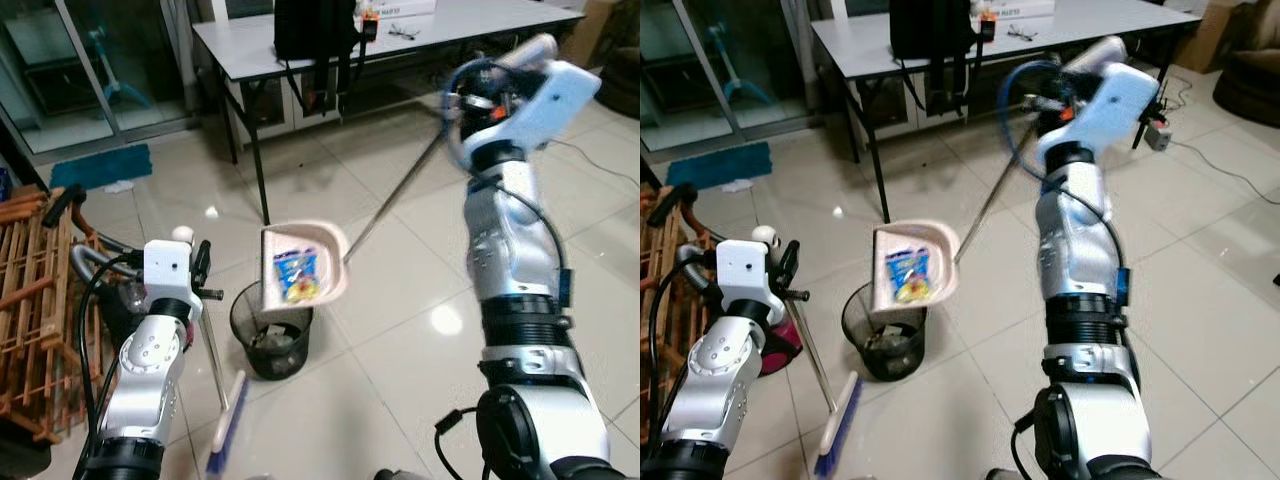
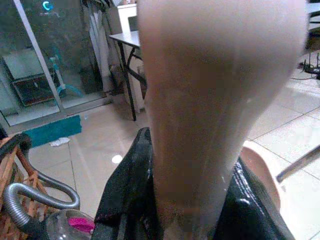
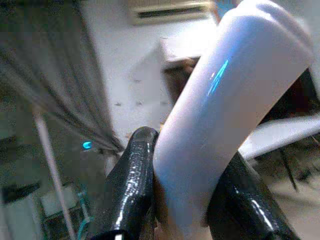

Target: Sweep floor

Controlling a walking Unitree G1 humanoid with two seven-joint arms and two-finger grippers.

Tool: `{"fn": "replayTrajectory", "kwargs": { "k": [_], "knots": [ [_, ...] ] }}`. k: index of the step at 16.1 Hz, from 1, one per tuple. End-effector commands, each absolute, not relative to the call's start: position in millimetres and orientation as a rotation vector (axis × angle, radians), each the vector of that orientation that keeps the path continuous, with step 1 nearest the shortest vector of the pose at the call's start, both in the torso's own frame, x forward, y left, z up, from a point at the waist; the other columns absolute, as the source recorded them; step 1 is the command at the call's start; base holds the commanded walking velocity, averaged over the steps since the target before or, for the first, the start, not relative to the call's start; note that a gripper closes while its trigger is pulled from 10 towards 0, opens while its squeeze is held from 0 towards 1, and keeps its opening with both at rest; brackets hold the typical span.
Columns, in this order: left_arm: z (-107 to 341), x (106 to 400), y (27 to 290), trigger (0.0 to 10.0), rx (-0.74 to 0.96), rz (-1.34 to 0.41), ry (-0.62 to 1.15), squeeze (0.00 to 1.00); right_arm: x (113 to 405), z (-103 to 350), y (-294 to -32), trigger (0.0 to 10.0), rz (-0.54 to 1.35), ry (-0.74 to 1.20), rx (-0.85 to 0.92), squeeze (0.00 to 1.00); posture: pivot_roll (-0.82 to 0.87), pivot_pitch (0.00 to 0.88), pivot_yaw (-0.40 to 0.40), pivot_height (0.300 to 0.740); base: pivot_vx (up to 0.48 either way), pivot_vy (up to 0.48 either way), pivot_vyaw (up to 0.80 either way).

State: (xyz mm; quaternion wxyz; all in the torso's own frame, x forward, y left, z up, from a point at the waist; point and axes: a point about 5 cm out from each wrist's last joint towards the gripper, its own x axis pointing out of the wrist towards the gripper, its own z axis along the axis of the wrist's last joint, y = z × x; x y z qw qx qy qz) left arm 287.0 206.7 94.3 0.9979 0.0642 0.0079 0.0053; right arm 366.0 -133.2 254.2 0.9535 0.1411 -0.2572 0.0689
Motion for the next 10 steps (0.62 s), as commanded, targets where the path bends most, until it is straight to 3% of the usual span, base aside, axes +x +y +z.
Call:
{"fn": "replayTrajectory", "kwargs": {
  "k": [1, 10],
  "knots": [
    [103.4, 288.9, 211.1, 10.0, 0.156, 0.026, -0.016, 0.0, 364.0, 258.1, -111.4, 10.0, 0.251, -0.591, 0.228, 0.0, 0.02, 0.0, 0.036, 0.74, 0.0, 0.0, 0.0],
    [103.9, 276.8, 220.9, 10.0, 0.17, 0.074, -0.018, 0.0, 341.1, 227.2, -30.7, 10.0, 0.591, -0.735, 0.0, 0.0, 0.07, 0.0, -0.009, 0.74, 0.0, 0.0, 0.0]
  ]
}}
